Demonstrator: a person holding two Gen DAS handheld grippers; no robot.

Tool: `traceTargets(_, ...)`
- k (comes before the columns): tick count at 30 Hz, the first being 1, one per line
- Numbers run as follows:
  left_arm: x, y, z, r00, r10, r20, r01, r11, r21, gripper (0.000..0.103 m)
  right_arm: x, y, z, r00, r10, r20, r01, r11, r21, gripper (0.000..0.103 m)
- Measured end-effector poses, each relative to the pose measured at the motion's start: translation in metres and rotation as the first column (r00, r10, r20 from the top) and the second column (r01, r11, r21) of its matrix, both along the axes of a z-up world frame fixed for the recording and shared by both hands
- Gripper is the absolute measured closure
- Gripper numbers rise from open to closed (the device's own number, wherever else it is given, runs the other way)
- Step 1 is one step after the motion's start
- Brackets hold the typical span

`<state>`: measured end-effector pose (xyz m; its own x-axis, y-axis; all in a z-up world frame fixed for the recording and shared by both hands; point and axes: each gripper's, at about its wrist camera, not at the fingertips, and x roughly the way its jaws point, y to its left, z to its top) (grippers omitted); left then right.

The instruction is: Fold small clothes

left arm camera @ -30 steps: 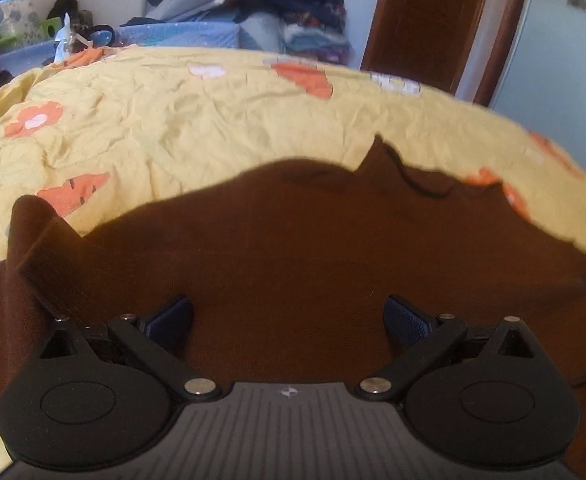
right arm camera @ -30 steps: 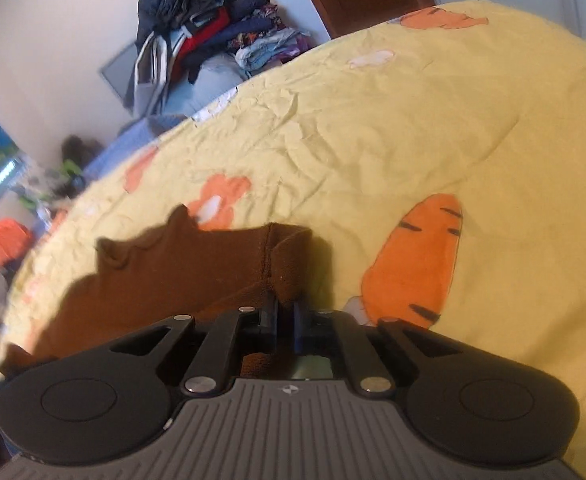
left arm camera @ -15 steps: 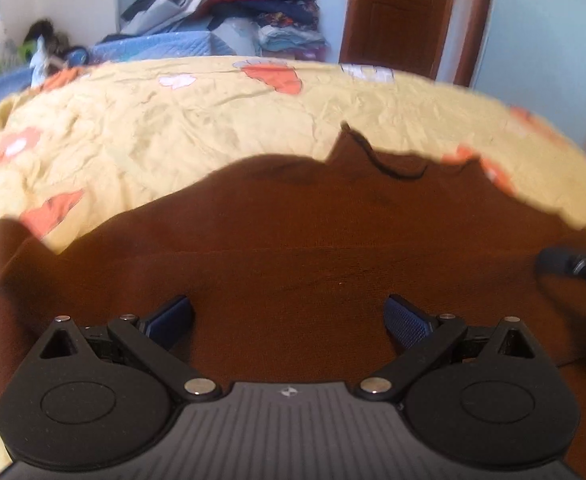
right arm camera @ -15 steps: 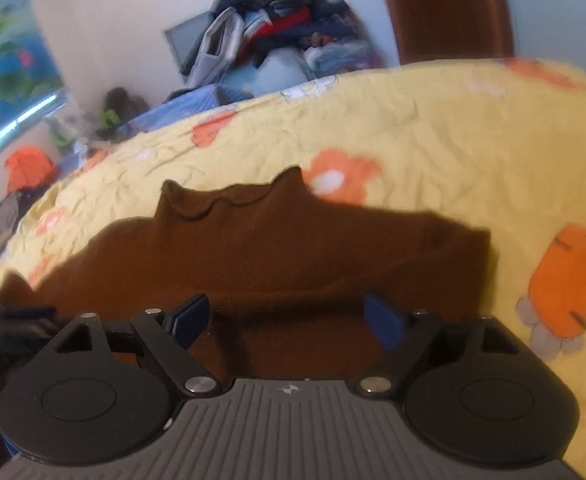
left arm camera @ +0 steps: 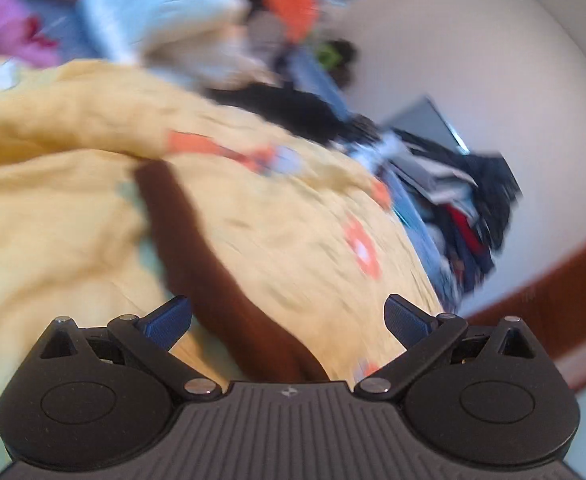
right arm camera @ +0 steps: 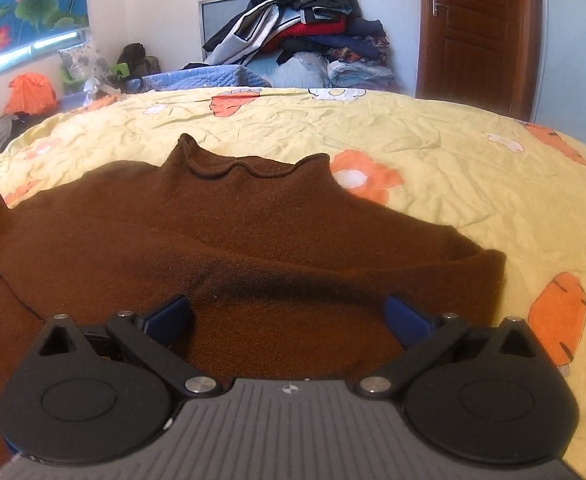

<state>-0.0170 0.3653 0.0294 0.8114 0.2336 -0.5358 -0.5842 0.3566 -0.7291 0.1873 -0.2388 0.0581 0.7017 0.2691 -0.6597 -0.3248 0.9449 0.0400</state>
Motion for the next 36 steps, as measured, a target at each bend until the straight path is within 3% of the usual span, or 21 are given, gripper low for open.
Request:
traceTargets(3,-0.006,0.030,-0.008,0.997,0.058,-0.047,-0.062,0.995,-0.083,0.000,-0.001,0.002,0.000,1.000,0.000,0.001,0.001,1.000,-0.013,0.000)
traceTargets(8,0.006,0.044,-0.012,0.993,0.034,-0.112,-0.038,0.999,-0.033,0.000,0.000,0.003,0.000,1.000,-0.001,0.001,0.001,1.000,-0.017,0.000)
traceTargets(9,0.011,0.046,-0.015,0.991,0.029,-0.134,-0.032,0.999,-0.023,0.004,0.000,0.003,0.000,1.000,-0.001,0.001,0.001,1.000,-0.019,0.000)
traceTargets(11,0.024,0.047,-0.013,0.981,0.007,-0.195,0.005,0.998,0.062,0.042,0.000,0.003,-0.001,1.000,-0.002,0.001,0.002,1.000,-0.019,0.000)
traceTargets(12,0.034,0.046,-0.012,0.968,-0.024,-0.251,0.051,0.994,0.101,0.096,0.000,0.003,-0.001,1.000,-0.002,0.001,0.002,1.000,-0.019,0.000)
traceTargets(14,0.045,0.040,-0.009,0.956,-0.039,-0.290,0.081,0.988,0.132,0.095,0.000,0.003,-0.001,1.000,-0.002,0.002,0.002,1.000,-0.019,0.000)
traceTargets(17,0.061,0.015,0.028,0.969,-0.076,-0.236,0.138,0.956,0.260,0.095,0.000,0.003,0.000,1.000,-0.001,0.002,0.001,1.000,-0.019,0.000)
traceTargets(19,0.079,-0.015,0.068,0.972,-0.170,-0.165,0.220,0.905,0.364,0.095,0.000,0.003,0.000,1.000,-0.001,0.002,0.001,1.000,-0.018,0.000)
traceTargets(21,0.100,-0.055,0.108,0.950,-0.297,-0.095,0.307,0.836,0.455,0.095,0.000,0.002,-0.001,1.000,-0.002,0.002,0.002,1.000,-0.014,0.000)
traceTargets(23,0.120,-0.104,0.145,0.890,-0.455,-0.027,0.403,0.758,0.514,0.095,0.001,0.002,0.000,1.000,-0.004,0.002,0.004,1.000,-0.008,0.000)
traceTargets(25,0.139,-0.160,0.173,0.776,-0.631,0.026,0.517,0.658,0.547,0.095,0.001,0.000,0.000,1.000,-0.008,0.002,0.008,1.000,0.002,0.000)
traceTargets(26,0.147,-0.186,0.180,0.704,-0.709,0.044,0.577,0.607,0.547,0.095,0.001,0.000,0.000,1.000,-0.010,0.002,0.010,1.000,0.009,0.000)
traceTargets(27,0.157,-0.215,0.182,0.597,-0.801,0.053,0.664,0.530,0.528,0.094,0.001,-0.002,0.000,1.000,-0.014,0.003,0.014,1.000,0.018,0.000)
traceTargets(28,0.169,-0.241,0.177,0.472,-0.880,0.051,0.753,0.433,0.496,0.089,0.001,-0.003,0.000,1.000,-0.018,0.003,0.017,0.999,0.029,0.000)
traceTargets(29,0.179,-0.263,0.169,0.374,-0.927,0.037,0.815,0.347,0.465,0.085,0.000,-0.005,0.001,1.000,-0.022,0.004,0.022,0.999,0.043,0.000)
traceTargets(30,0.186,-0.282,0.157,0.334,-0.943,0.008,0.849,0.304,0.431,0.072,0.000,-0.008,0.001,1.000,-0.028,0.004,0.028,0.998,0.061,0.000)
traceTargets(31,0.190,-0.294,0.145,0.338,-0.941,-0.026,0.865,0.300,0.401,0.046,0.000,-0.011,0.001,0.999,-0.033,0.004,0.033,0.996,0.080,0.000)
traceTargets(32,0.190,-0.299,0.133,0.363,-0.931,-0.045,0.867,0.319,0.382,0.032,0.000,-0.014,0.001,0.999,-0.037,0.003,0.036,0.994,0.099,0.000)
traceTargets(33,0.186,-0.296,0.121,0.414,-0.910,-0.033,0.849,0.373,0.374,0.017,0.000,-0.017,0.001,0.999,-0.039,0.001,0.038,0.992,0.118,0.000)
traceTargets(34,0.180,-0.288,0.109,0.470,-0.883,0.004,0.823,0.440,0.360,0.014,0.000,-0.019,0.002,0.999,-0.040,0.000,0.040,0.990,0.136,0.000)
traceTargets(36,0.169,-0.265,0.086,0.543,-0.836,0.077,0.795,0.541,0.275,0.014,-0.001,-0.023,0.002,0.999,-0.042,-0.002,0.042,0.985,0.170,0.000)
